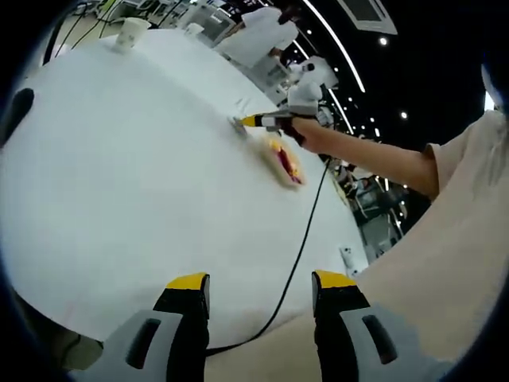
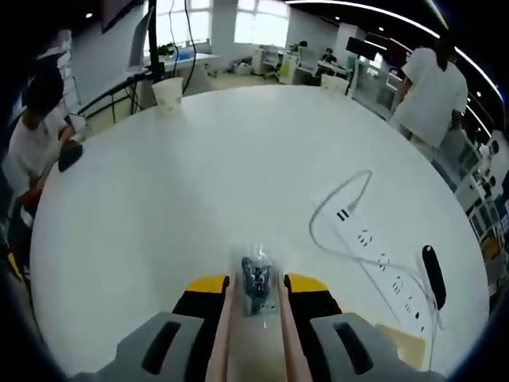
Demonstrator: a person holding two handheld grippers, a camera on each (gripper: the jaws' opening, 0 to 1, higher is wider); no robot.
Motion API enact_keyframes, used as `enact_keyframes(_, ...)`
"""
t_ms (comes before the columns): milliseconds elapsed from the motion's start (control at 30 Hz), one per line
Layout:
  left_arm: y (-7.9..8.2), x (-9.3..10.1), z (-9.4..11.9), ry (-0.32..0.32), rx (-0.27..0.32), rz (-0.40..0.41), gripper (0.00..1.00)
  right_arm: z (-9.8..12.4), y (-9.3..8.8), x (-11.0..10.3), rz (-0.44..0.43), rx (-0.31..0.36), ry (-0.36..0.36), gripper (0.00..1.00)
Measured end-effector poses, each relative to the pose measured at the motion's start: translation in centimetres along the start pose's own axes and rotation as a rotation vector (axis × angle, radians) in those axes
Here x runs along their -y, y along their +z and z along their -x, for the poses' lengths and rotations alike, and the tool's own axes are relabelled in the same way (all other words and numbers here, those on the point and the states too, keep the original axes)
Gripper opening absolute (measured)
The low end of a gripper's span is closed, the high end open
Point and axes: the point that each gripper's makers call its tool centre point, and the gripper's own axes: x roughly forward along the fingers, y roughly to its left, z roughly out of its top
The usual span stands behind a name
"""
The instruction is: Place the target food into the container with the food tongs after gripping and lifting it, then release it inside without dropping or visibly crushing the food.
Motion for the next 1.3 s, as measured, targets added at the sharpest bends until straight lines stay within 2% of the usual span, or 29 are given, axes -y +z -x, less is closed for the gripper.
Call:
enact_keyframes(533,-0.2,-0.1,0.1,0.007,-0.001,0.005,0.51,0.1,-0.2,-0.2,-0.055,-0.003,-0.011,0.22)
enact_keyframes(1000,-0.2,-0.2,0.2,0.009,0.002,0.004,0.51,0.1,0.1,-0.1,-0.07,0.002,-0.002,0.2)
enact_keyframes(1300,0.4,0.2,0.0,0.001,0.018,-0.014,0.51,1.0,0.2,-0.5,-0.063,0.004,0.007,0.19)
